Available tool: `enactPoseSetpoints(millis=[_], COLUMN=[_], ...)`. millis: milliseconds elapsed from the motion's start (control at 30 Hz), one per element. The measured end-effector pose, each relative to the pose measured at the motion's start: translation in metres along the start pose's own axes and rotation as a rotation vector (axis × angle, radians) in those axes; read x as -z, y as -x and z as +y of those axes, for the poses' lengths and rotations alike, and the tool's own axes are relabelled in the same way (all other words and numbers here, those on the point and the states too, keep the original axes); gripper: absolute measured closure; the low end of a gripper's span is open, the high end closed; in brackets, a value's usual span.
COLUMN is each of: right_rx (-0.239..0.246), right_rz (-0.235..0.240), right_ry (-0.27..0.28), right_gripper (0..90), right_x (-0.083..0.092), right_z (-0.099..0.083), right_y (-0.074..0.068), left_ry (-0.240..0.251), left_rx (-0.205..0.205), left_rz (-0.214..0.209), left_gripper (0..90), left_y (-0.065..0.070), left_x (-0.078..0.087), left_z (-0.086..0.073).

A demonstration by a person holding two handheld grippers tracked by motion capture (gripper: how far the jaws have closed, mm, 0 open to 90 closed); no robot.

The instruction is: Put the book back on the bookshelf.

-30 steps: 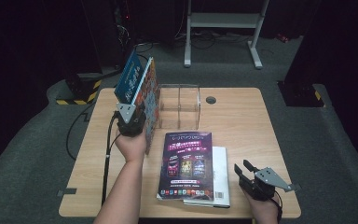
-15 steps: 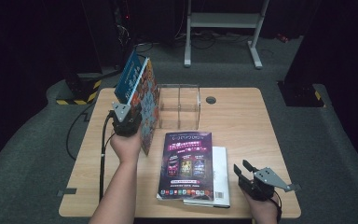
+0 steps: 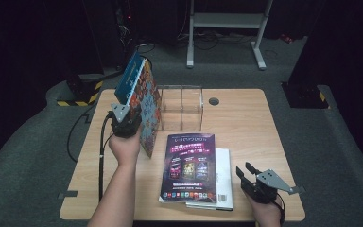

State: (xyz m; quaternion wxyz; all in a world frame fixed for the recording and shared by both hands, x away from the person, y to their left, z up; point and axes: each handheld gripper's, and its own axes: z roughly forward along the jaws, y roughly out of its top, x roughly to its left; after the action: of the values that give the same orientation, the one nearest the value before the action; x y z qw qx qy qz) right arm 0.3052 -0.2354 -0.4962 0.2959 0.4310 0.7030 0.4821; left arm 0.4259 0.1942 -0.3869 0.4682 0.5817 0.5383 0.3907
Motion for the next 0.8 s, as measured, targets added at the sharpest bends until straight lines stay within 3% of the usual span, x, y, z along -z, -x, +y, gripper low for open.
enactPoseSetpoints(millis=[167,500,800], right_rx=[0.001,0.0,0.001], right_rz=[0.002,0.002,0.002], right_ry=[0.003,0.001,0.003], right_gripper=[55.9,55.8,55.8], right_x=[-0.001,0.0,0.0], right_z=[0.0,0.0,0.001], right_y=[0.0,0.0,-0.001], left_ry=[0.023,0.002,0.014], left_rx=[-0.017,-0.025,-0.037], left_rz=[0.009,0.005,0.0], left_gripper=[74.1,71.3,68.7], left_y=[0.002,0.0,-0.001], left_x=[0.003,0.005,0.007], left_z=[0.006,0.015,0.02])
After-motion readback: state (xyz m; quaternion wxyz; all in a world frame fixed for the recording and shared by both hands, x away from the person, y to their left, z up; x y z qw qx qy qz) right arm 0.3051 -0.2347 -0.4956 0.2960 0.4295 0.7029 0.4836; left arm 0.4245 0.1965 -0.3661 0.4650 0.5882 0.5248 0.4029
